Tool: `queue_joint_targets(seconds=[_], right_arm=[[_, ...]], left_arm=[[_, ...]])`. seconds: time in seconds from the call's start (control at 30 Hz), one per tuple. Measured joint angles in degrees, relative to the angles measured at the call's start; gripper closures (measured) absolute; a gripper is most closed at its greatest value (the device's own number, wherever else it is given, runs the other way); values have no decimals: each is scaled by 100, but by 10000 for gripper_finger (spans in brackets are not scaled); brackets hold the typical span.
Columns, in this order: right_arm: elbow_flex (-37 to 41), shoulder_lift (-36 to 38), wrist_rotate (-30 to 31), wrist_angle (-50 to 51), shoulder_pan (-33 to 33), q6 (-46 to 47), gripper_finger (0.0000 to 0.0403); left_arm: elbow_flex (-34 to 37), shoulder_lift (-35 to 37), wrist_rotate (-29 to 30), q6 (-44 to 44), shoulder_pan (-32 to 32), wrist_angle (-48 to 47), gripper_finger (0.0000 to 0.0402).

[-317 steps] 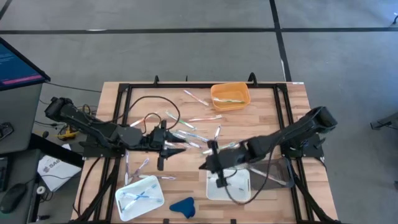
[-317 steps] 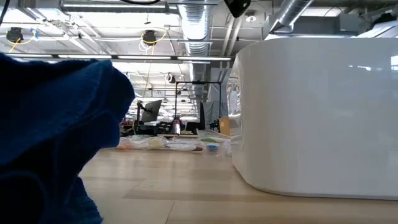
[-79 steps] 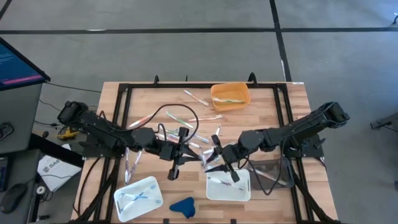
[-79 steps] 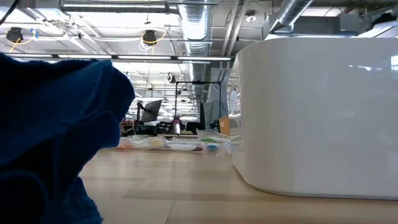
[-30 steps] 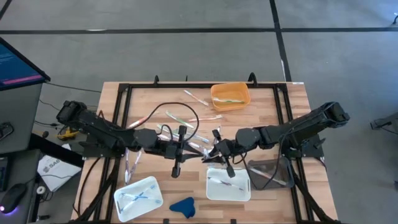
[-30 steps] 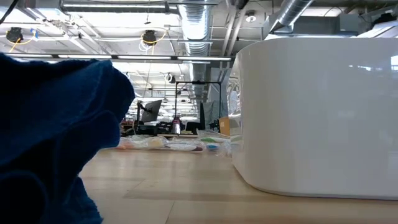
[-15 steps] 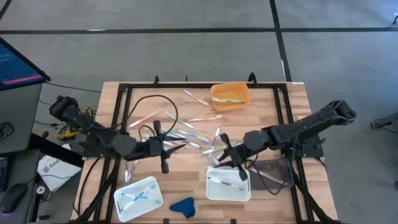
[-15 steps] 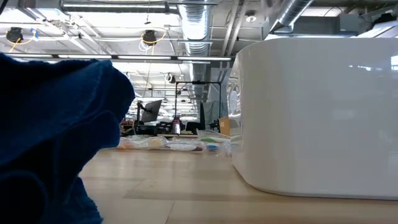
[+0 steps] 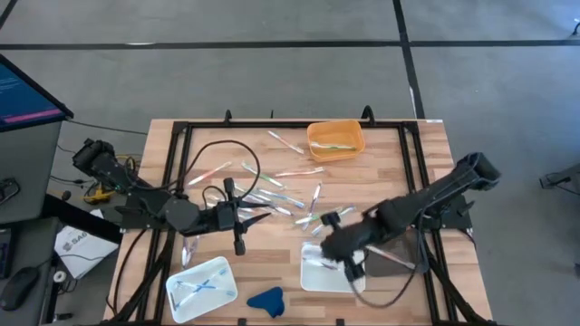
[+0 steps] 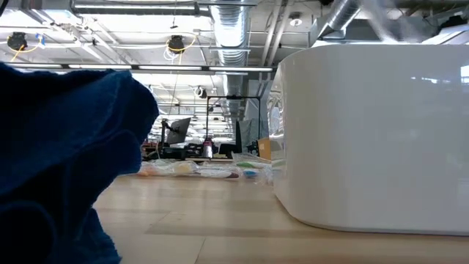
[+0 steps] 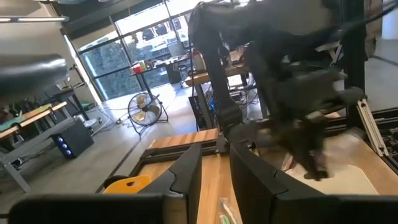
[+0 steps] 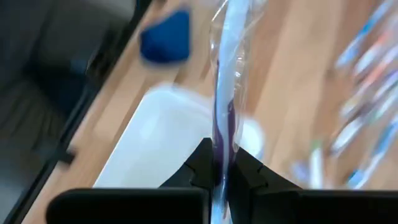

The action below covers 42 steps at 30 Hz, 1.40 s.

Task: Pick & Place Toothbrushes
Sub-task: Put the violet toothbrush into the right white bin

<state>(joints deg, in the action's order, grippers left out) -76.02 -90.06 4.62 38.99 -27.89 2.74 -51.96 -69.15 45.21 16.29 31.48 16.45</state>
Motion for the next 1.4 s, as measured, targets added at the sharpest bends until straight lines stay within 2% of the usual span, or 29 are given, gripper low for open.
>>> queue_joint_targets(seconds=[0.17,0.33,0.47,0.7,1.0,1.27,1.4], right_arm=[[-941,-914,1,1446,-296,179,390],[-1379,-1416,33,2017,-537,12,390],[-1387,-1624,-13,2057,-686,-246,390],[-1378,-1933,20,2034,-591,149,390],[-1381,-2275,-53,2066,-546,-377,388],[-1380,-2280,-75,2067,-542,-426,389],[-1220,-2280,-52,1987,-532,-578,373]], left_arm=[[0,-1,-1,-36,0,-47,325],[0,-2,0,-171,0,-139,325],[0,-2,0,-174,0,-151,325],[0,-2,-2,-174,0,-149,325],[0,-2,-2,-174,0,-146,325],[0,-2,-4,-175,0,-149,325],[0,-2,-4,-174,0,-149,325]])
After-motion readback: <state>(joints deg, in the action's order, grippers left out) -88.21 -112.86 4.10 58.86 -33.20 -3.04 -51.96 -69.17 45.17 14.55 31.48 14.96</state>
